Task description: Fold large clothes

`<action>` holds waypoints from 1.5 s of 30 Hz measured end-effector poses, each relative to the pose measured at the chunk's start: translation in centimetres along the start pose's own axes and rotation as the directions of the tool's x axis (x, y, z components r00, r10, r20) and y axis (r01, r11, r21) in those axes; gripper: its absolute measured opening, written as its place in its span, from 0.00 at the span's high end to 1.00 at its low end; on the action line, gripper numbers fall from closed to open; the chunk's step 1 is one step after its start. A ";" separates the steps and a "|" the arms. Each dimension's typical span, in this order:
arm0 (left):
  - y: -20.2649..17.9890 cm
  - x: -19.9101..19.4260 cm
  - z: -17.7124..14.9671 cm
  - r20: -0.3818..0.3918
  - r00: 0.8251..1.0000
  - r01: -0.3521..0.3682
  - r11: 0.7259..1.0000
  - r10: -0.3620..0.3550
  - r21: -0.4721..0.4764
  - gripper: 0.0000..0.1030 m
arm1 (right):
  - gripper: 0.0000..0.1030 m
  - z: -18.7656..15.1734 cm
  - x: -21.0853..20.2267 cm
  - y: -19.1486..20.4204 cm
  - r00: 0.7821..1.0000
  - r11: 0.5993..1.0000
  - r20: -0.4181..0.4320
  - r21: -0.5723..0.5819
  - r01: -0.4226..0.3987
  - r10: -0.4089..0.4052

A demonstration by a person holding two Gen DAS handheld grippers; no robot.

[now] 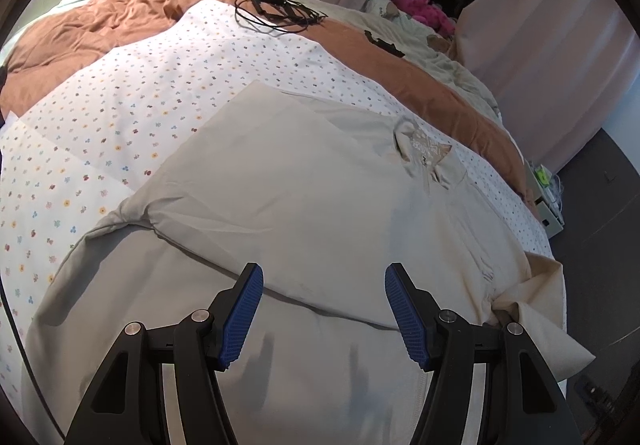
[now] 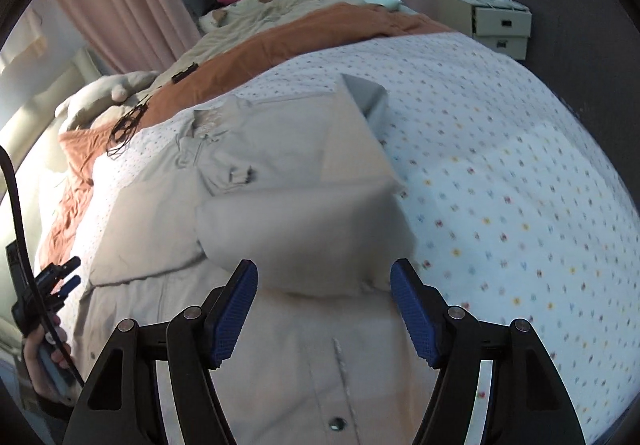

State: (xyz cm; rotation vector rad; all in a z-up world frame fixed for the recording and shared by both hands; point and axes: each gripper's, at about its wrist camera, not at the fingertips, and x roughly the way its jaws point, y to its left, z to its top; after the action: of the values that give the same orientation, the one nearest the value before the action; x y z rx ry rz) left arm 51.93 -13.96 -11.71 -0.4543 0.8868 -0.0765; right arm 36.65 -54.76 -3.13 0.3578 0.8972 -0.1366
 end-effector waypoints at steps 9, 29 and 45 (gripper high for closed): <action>-0.5 0.4 -0.2 -0.011 1.000 -0.004 1.000 0.004 0.021 0.37 | 0.33 -2.1 5.0 -4.1 0.995 0.996 -0.088 0.074 0.055 -0.049; -0.3 0.9 -0.1 -0.017 1.000 -0.002 1.000 0.002 0.014 0.37 | 0.93 7.2 5.4 -0.4 0.997 0.998 0.078 0.058 0.023 -0.028; 2.8 -1.2 1.5 0.034 0.999 0.026 0.996 -0.023 -0.088 0.37 | 0.95 13.0 -3.8 20.9 0.969 0.930 0.217 -0.365 -0.032 0.119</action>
State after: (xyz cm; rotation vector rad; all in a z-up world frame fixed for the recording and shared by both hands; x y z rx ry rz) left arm 51.94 -10.56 -11.16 -0.5476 0.8549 -0.0523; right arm 49.46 -40.05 12.39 0.0311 0.6540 0.0580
